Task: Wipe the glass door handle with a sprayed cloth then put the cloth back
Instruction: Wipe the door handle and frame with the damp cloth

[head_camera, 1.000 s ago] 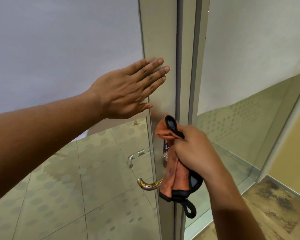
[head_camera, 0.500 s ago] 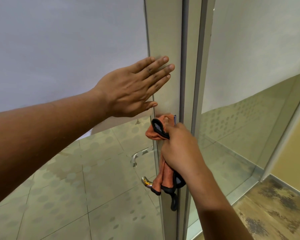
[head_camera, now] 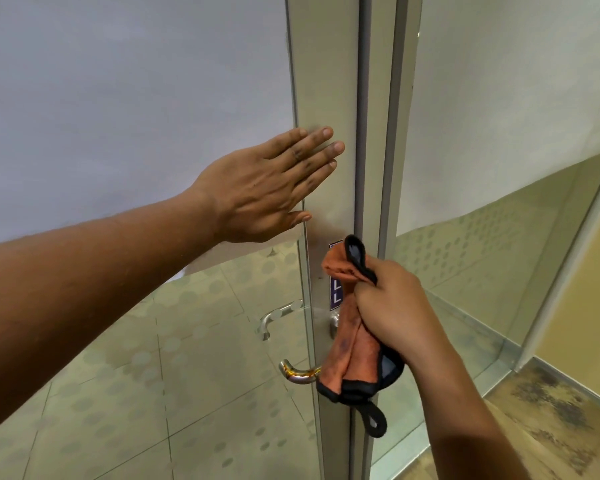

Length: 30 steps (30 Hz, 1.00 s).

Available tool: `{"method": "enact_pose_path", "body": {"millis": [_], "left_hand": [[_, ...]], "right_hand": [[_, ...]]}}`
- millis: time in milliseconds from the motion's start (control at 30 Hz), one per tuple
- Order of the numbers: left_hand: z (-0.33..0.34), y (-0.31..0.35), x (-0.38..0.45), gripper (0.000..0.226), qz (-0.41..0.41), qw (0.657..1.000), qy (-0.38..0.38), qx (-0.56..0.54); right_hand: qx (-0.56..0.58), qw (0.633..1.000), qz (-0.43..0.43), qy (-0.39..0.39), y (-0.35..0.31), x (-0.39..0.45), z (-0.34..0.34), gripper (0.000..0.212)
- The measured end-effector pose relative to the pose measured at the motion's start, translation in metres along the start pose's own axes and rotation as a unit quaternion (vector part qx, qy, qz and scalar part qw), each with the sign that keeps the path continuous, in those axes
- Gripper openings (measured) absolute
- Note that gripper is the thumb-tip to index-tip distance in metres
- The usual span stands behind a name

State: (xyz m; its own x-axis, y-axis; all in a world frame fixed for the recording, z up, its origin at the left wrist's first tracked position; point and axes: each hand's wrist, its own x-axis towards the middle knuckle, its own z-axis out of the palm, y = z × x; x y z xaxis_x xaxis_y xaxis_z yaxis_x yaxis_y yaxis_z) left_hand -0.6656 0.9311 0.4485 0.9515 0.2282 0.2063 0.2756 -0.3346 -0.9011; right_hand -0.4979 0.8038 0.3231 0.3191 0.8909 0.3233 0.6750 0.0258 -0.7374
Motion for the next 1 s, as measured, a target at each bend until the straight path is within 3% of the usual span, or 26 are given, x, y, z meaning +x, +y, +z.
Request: {"method": "enact_pose_path", "body": {"millis": [233, 400, 633, 833, 1000], "left_hand": [[0.003, 0.001, 0.001, 0.076, 0.001, 1.0, 0.003, -0.001], [0.003, 0.0, 0.0, 0.075, -0.002, 1.0, 0.002, -0.011], [0.003, 0.001, 0.0, 0.075, -0.001, 1.0, 0.006, -0.011], [0.002, 0.0, 0.0, 0.075, 0.001, 1.0, -0.004, -0.011], [0.002, 0.0, 0.0, 0.076, 0.004, 1.0, -0.001, -0.013]], "right_hand": [[-0.014, 1.0, -0.027, 0.004, -0.009, 0.002, 0.042, 0.016], [-0.041, 0.999, 0.003, -0.008, 0.001, -0.002, 0.061, 0.021], [0.06, 0.993, 0.068, -0.08, 0.015, -0.008, 0.044, 0.023], [0.113, 0.991, 0.07, -0.006, 0.009, 0.0, 0.007, 0.031], [0.065, 0.997, 0.014, 0.042, 0.0, 0.025, 0.011, 0.02]]}}
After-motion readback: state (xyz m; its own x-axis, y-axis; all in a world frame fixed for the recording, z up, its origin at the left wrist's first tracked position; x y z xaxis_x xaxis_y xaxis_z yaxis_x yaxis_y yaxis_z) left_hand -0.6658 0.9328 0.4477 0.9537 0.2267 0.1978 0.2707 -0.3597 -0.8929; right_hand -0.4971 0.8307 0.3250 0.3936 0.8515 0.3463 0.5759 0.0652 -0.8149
